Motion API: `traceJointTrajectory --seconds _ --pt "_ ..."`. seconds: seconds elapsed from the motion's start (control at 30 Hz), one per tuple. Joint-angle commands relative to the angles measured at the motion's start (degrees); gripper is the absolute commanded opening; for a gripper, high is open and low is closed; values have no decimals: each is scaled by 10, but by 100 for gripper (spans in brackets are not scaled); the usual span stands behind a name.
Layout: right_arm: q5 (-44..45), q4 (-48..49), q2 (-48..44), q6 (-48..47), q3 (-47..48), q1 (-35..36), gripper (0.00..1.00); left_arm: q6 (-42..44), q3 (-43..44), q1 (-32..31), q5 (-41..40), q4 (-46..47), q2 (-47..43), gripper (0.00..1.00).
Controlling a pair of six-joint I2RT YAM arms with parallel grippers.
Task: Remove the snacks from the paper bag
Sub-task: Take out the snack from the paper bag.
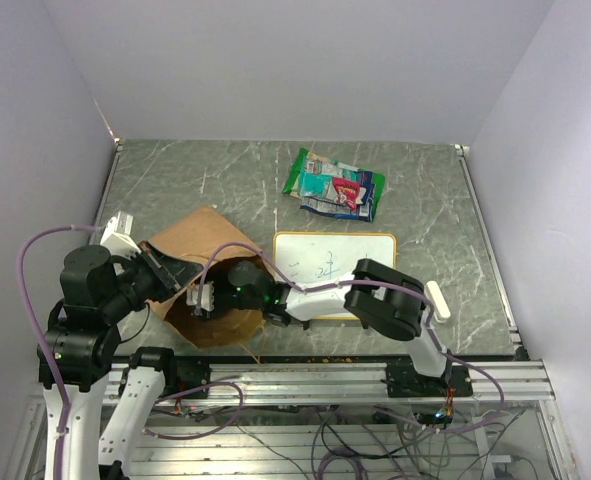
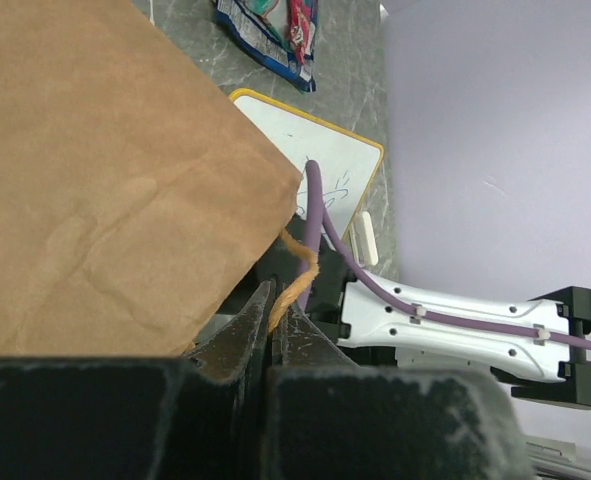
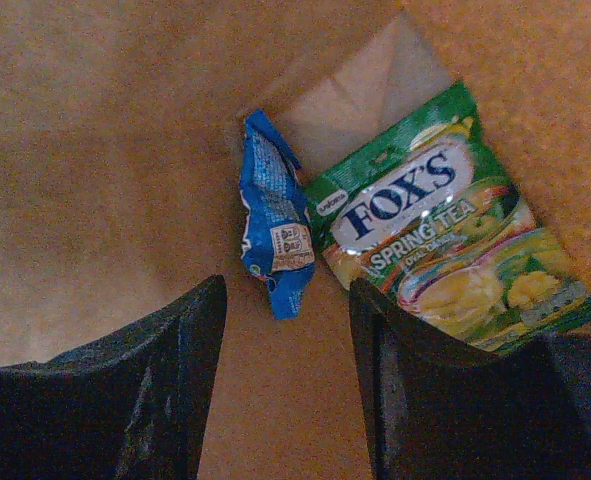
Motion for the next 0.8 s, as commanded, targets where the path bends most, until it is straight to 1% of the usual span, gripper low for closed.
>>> traceJointTrajectory --seconds 0.0,0.1,0.17,0.33,0.47,0.57,0.63,0.7,0.77 --pt "15 -3 33 -25 34 3 61 -7 15 5 31 31 3 7" --pt "17 9 55 -21 45 4 66 8 31 5 38 17 17 7" --pt "10 6 69 -21 59 4 68 20 44 5 40 1 25 7" --pt "27 -15 115 -16 109 5 68 19 42 5 49 5 28 7" --pt "45 -38 146 -19 145 5 66 27 41 5 47 -20 38 7" --pt "62 -42 162 -19 159 5 60 26 44 5 45 -22 41 7" --pt "67 -49 169 -19 173 4 51 28 51 5 38 -30 41 7" --pt "67 -51 174 -18 182 4 40 30 55 5 30 -40 37 7" --pt "65 -52 176 -14 191 3 31 27 57 5 24 -47 30 7"
